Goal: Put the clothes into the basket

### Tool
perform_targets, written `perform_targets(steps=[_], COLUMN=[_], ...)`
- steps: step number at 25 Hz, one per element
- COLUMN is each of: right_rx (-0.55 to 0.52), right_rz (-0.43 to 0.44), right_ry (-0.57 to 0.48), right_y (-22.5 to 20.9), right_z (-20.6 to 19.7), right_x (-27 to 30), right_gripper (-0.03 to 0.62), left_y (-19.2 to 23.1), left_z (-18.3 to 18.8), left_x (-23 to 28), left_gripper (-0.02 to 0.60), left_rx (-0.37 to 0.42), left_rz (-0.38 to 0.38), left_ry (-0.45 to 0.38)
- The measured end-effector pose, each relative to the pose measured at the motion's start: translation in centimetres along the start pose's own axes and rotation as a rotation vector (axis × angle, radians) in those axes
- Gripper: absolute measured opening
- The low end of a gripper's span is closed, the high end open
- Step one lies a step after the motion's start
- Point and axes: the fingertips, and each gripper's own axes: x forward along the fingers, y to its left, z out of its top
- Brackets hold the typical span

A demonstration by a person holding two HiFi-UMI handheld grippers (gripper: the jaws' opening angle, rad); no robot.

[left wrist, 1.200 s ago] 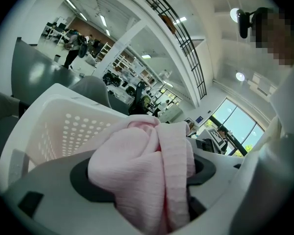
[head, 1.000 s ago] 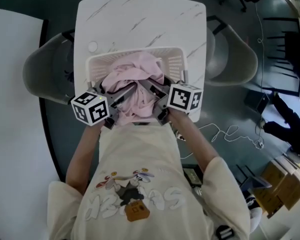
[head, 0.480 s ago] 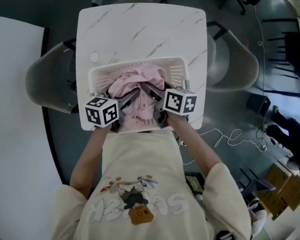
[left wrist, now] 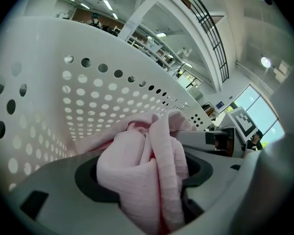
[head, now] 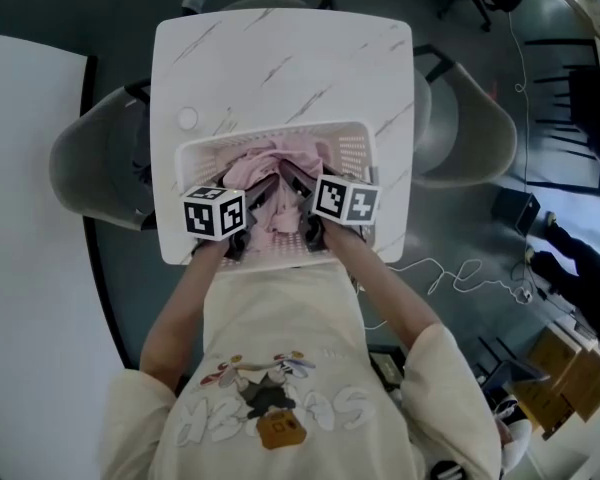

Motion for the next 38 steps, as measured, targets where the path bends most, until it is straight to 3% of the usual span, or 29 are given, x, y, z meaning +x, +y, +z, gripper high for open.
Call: perform_targets(steps=[10,27,33,38], right_rx=[0.026,-0.002,-0.025,-0.050], right_rz=[-0.187,-0.249,-0.280,-0.281], right_ry=[-0.023,0.029,0.018,0.018], right_y=[-3.0,-5.5,-6.0,-6.1], right_z=[-0.6,-1.2,-1.0,-1.0], right_x=[1.8,4.5,5.1,5.5], right_gripper=[0.282,0.284,0.282,0.282], left_y=[1.7,3.7,4.6,5.0], left_z=[-1.0,-2.0,-2.3,-2.3], left_x=[2.3,4.5,5.7,6.0], left_gripper=[0.330,0.325,0.327,0.327], left_rx=[-0.001,-0.001,-0.050,-0.031], left_rz=[0.094,0.217,0.174,0.175], left_ry=[0.061,0.051,0.086,0.070])
